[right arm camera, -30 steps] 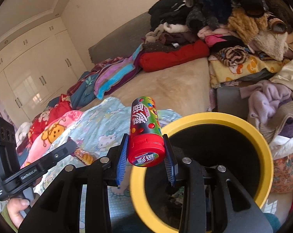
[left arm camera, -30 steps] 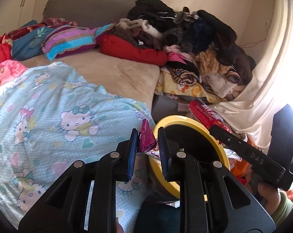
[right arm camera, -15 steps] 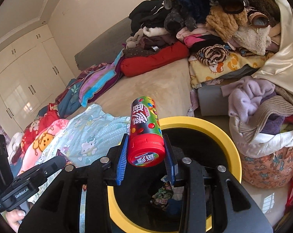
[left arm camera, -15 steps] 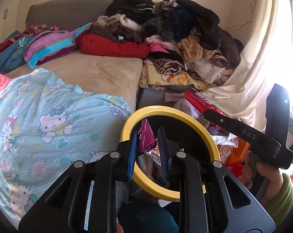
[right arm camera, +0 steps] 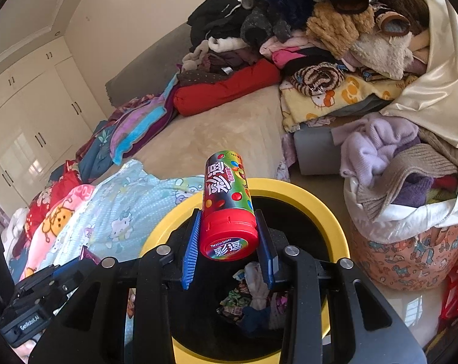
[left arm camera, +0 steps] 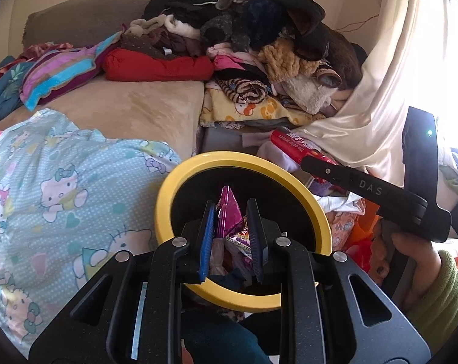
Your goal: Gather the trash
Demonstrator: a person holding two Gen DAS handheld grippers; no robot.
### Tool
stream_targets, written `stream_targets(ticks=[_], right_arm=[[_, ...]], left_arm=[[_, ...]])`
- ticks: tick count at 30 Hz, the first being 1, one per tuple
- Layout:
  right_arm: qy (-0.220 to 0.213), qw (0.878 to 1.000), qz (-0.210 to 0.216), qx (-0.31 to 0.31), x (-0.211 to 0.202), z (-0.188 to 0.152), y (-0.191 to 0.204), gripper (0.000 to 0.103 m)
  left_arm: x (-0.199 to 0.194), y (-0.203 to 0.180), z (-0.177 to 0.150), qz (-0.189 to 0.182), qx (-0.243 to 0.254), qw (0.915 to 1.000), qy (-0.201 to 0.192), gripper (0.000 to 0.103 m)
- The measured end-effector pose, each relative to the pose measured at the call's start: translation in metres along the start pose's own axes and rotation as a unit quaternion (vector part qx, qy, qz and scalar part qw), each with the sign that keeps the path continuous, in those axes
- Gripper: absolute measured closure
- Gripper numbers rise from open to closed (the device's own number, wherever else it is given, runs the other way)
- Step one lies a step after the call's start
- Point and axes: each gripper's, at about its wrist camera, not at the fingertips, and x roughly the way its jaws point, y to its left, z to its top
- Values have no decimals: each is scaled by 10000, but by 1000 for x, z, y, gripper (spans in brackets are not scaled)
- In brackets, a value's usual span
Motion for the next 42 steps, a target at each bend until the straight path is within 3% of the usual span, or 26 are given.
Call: stream_targets(ticks=[13,26,29,31,33,37,40,42], right_arm=[[248,9994,-88,214,12,-4,-22,70],[455,9983,-69,345,22,-9,-32,70],[529,9979,-69,379,25,-10,-32,68],[574,9975,-40,413,25,-10,-31,67],[590,9974,-56,415,25,-10,-30,62],[576,9976,-54,373,20,-8,-24,49],[535,9985,-78,129,13,-5,-13,36],[421,9990,-105,-64,4,-4,-4,29]], left_arm=[[38,-16,-8,-33,190,9992,340,88],[60,-10,-5,26,3,9985,552,86],[61,-10,-4,59,4,9984,559,72],[58,-9,-4,56,-31,9986,533,56],[56,-8,-3,65,-71,9986,511,50],[45,-3,-1,149,-125,9989,424,22],[31,3,2,284,-177,9989,317,12],[23,8,2,352,-250,9987,254,11]])
